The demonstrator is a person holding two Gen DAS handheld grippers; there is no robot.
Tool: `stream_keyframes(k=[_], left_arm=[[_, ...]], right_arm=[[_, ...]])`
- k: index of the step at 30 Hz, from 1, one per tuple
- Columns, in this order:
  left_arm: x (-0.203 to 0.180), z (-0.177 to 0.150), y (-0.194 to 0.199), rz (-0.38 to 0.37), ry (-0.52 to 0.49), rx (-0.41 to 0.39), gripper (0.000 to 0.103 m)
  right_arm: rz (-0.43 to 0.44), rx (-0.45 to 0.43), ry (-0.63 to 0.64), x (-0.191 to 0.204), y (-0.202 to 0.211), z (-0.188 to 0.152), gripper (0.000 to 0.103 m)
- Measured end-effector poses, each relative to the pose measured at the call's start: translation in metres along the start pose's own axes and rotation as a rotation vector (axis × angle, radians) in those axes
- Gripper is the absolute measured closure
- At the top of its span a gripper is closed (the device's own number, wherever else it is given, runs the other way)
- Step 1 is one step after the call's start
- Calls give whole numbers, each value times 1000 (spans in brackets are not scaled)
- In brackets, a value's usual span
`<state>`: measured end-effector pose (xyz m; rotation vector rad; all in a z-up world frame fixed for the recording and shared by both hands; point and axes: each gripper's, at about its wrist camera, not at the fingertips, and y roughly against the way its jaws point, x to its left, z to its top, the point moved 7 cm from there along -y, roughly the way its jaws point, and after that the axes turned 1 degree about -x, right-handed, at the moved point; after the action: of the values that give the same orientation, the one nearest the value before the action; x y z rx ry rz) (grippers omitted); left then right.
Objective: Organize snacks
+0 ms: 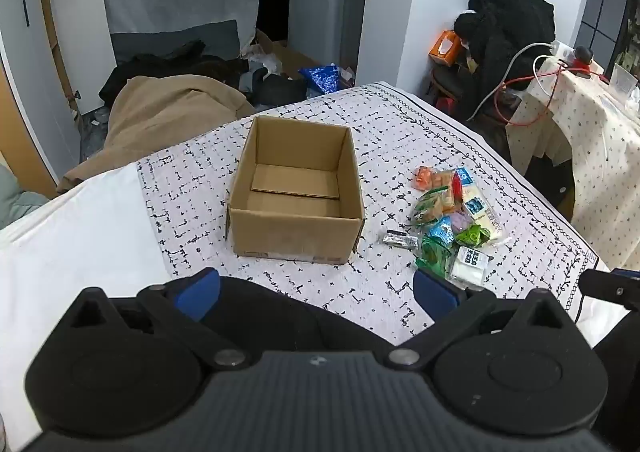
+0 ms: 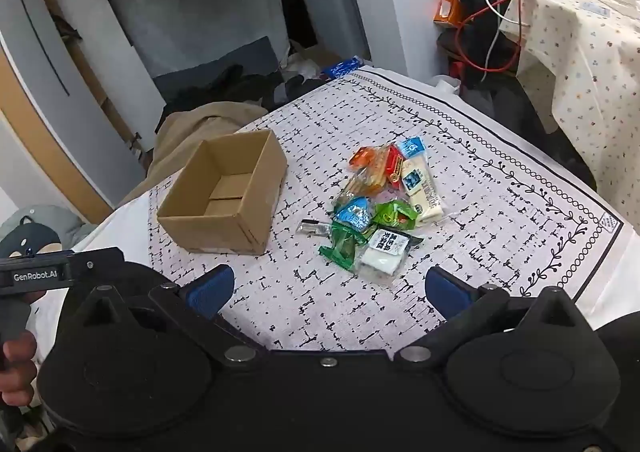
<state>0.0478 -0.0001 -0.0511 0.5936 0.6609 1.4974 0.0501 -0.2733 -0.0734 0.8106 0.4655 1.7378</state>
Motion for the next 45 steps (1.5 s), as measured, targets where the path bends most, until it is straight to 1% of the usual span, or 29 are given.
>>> stream_keyframes(k=[2, 4, 7, 10, 16, 26, 30, 40, 45], left_arm=[[0, 0, 0, -9, 6, 5, 1], [-1, -1, 0, -10, 0, 8, 0], [-4, -3, 1, -11, -13, 9, 1], [-8, -5, -1, -10, -18, 13, 0], [-13, -8, -2, -14, -22, 35, 0], [-12, -8, -2, -16, -31, 36, 0], [-10, -7, -3, -21, -19, 36, 0], [-12, -8, -3, -27, -22, 35, 0], [-12, -9, -1, -29, -22, 34, 0]], right_arm=[[1, -8, -10, -1, 2, 0, 0], [23, -13, -10, -3, 5, -1, 0], [14, 6, 1, 0, 2, 2, 0], [5, 6, 2, -2, 0, 2, 0], [-2, -15, 8, -5, 1, 3, 0], [-1, -14, 32, -1, 1, 3, 0], [-2, -14, 37, 0, -1, 3, 0], [-2, -15, 26, -2, 1, 3, 0], [6, -16, 48, 4, 2, 5, 0]])
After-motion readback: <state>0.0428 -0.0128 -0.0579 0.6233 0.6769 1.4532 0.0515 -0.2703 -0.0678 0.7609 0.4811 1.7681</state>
